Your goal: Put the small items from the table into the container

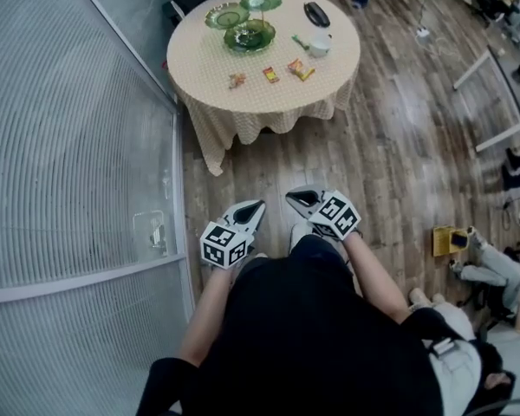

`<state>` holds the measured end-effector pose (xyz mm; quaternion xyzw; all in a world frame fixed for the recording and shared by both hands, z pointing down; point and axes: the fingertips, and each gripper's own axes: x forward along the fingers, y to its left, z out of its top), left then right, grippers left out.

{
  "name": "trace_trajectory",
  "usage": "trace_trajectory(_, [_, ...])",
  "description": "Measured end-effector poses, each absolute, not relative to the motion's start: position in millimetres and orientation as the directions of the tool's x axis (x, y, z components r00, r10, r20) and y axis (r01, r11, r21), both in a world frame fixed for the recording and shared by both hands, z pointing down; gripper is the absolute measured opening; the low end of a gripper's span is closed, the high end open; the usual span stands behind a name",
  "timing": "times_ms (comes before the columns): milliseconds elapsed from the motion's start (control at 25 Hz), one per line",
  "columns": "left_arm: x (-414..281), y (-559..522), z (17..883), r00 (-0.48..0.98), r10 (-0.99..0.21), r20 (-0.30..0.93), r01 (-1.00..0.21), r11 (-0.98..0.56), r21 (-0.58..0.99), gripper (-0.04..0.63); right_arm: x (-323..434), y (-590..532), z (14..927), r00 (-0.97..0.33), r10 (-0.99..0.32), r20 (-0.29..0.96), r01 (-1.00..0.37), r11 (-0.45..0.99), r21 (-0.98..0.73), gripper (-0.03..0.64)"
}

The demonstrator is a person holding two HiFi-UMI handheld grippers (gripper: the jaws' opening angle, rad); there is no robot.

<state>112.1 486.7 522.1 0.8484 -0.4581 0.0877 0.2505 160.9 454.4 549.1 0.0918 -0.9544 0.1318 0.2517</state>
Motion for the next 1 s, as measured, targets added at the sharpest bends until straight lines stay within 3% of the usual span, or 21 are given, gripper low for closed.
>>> trace_trajectory(600, [139.6, 443.6, 529.1, 0.459, -0.777, 0.431, -0.881, -0.334, 0.336, 0.003, 189.4, 423.5, 561.1, -0.873, 0.065, 0.483, -0.037, 0.979, -0.199, 0.029])
trace_trajectory(1000, [175.4, 412.1, 529.9, 0.500, -0.751, 0.432, -0.863, -0.389, 0.322, 0.003, 234.3, 366.8, 559.4, -0.859, -0.041, 0.510, -0.138, 0.978, -0.154, 0.029])
